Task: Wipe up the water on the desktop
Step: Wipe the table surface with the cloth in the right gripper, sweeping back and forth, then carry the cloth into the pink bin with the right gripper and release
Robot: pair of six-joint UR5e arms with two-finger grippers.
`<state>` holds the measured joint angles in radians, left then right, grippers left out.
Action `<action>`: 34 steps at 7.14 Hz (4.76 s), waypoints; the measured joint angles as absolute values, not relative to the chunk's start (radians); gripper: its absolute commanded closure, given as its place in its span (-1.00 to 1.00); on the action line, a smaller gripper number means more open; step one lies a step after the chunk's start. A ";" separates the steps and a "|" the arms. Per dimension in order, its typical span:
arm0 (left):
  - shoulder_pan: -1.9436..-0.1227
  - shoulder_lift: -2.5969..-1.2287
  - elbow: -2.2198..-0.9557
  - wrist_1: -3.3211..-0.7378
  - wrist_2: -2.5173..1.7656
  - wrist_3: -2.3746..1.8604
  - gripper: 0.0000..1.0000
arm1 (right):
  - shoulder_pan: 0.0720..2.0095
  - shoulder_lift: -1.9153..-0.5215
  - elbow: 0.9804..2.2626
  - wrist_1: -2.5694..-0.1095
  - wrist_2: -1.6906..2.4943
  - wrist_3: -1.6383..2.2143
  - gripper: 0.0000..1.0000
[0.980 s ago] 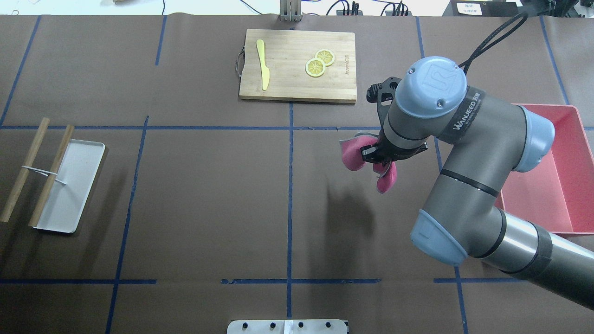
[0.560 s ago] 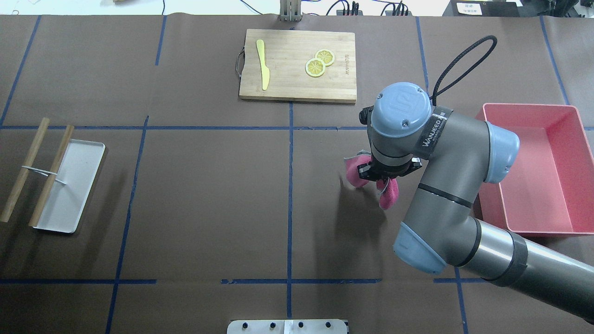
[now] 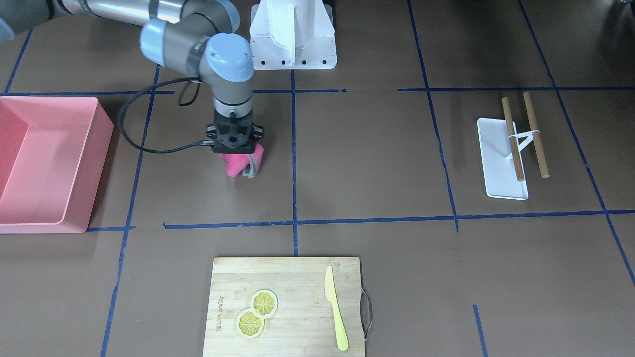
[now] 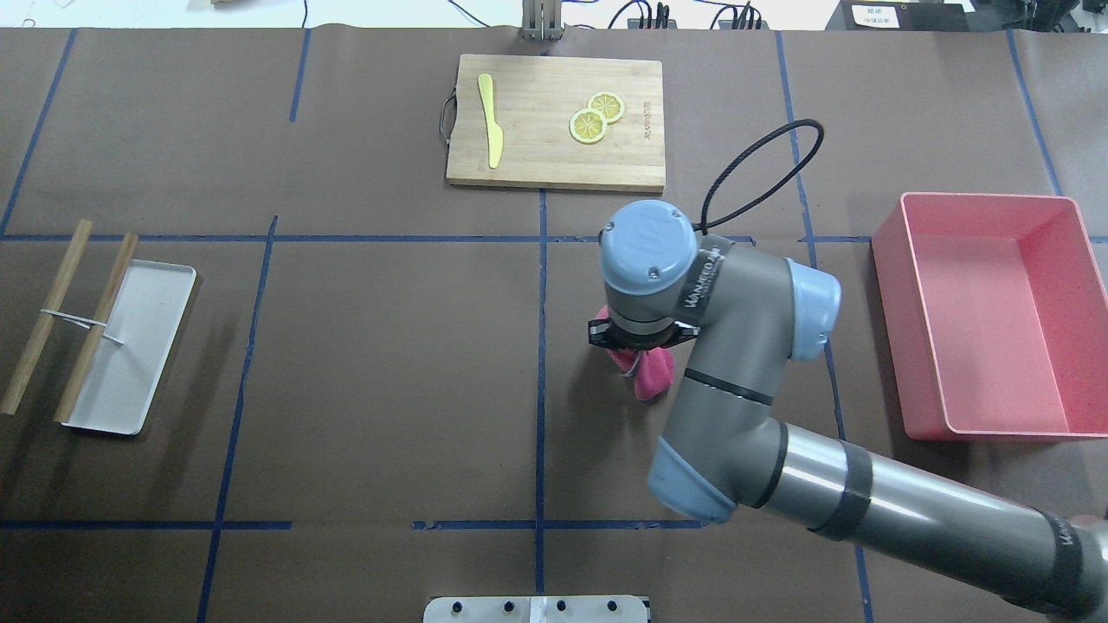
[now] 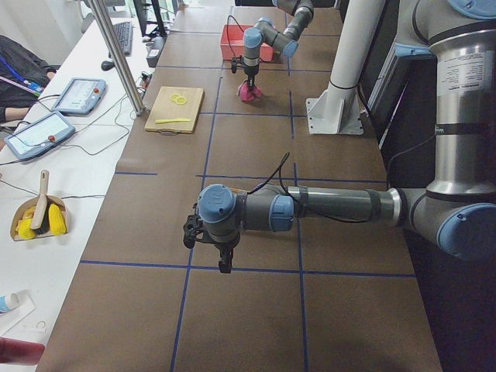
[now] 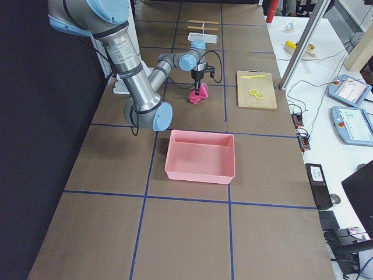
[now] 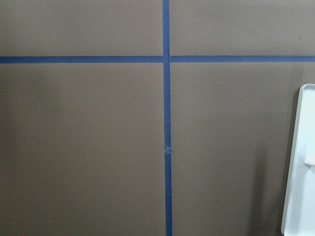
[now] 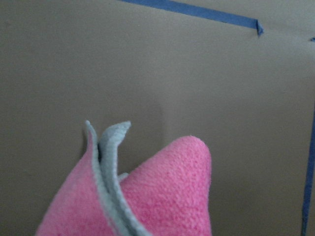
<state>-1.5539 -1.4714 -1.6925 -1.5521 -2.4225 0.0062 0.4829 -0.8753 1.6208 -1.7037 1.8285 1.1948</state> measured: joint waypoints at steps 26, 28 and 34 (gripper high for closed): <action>-1.554 -1.462 -1.692 -1.554 -2.418 -0.018 -1.00 | 0.886 -1.172 1.968 -1.911 2.012 0.664 1.00; -1.552 -1.462 -1.690 -1.553 -2.416 -0.018 -1.00 | 0.969 -1.322 2.042 -1.903 2.028 0.527 1.00; -1.551 -1.468 -1.675 -1.553 -2.422 -0.022 -1.00 | 1.257 -1.633 2.008 -1.740 2.188 0.202 -1.00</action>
